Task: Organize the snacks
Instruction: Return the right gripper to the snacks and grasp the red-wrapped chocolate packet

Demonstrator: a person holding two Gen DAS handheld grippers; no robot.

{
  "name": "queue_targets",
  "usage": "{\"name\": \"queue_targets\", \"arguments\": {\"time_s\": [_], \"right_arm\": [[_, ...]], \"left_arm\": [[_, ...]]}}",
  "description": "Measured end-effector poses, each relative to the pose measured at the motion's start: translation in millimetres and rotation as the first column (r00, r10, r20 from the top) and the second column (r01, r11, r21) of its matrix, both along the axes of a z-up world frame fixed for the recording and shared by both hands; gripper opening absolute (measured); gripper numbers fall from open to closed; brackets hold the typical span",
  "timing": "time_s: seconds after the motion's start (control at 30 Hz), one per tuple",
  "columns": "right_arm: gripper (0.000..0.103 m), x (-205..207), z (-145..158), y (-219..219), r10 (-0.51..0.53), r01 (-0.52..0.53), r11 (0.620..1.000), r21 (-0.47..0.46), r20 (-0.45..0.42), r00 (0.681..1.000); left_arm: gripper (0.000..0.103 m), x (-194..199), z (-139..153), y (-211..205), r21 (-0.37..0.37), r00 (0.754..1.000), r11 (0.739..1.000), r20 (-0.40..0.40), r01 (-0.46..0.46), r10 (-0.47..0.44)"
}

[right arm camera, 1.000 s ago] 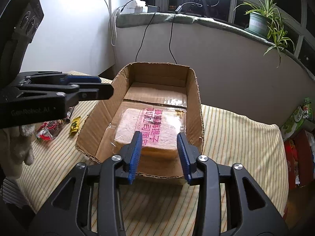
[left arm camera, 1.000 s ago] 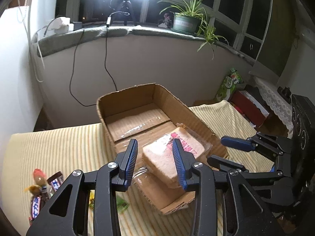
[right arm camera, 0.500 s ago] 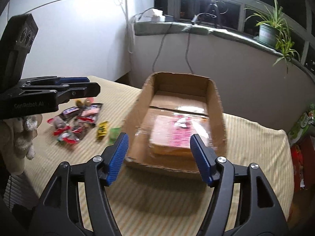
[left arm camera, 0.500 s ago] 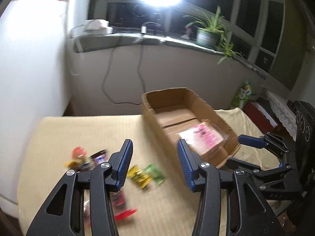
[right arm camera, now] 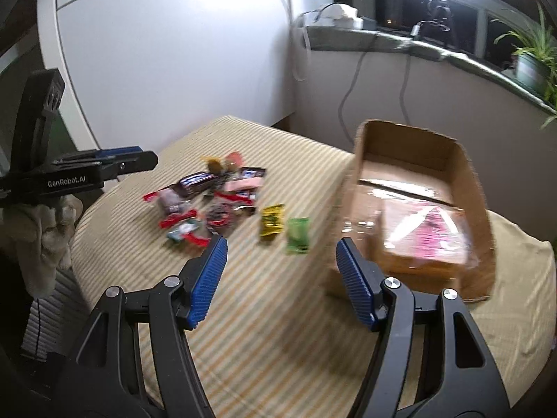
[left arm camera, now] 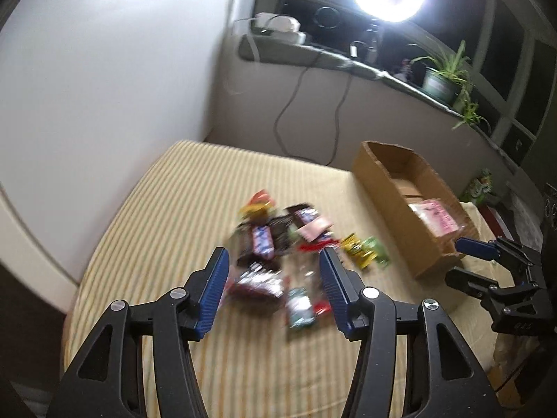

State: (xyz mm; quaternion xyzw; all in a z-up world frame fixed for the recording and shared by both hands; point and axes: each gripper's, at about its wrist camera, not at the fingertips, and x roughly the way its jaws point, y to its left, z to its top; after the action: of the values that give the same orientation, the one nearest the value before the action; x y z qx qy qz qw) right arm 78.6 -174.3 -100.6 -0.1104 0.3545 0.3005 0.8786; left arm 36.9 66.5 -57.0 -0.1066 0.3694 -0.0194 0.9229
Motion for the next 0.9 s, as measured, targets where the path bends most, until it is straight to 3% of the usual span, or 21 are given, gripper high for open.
{"name": "queue_targets", "arguments": {"time_s": [0.13,0.27,0.67,0.9], "right_arm": [[0.068,0,-9,19,0.029,-0.029,1.0,-0.004,-0.018,0.999],[0.082,2,-18,38,0.047,-0.047,0.999,-0.006,-0.047,0.998],[0.082,20,-53,80,0.049,-0.059,0.994,-0.087,-0.111,0.993],[0.082,42,-63,85,0.013,-0.024,0.997,-0.07,-0.159,0.987]], "left_arm": [[0.06,-11,-12,11,-0.031,1.0,0.999,-0.021,-0.023,0.022],[0.062,-14,-22,12,-0.049,0.999,0.998,-0.039,-0.024,0.022],[0.066,5,-48,13,-0.054,0.996,0.999,-0.088,-0.011,0.006],[0.066,11,-55,18,-0.042,0.996,0.999,-0.091,-0.003,-0.001]]}}
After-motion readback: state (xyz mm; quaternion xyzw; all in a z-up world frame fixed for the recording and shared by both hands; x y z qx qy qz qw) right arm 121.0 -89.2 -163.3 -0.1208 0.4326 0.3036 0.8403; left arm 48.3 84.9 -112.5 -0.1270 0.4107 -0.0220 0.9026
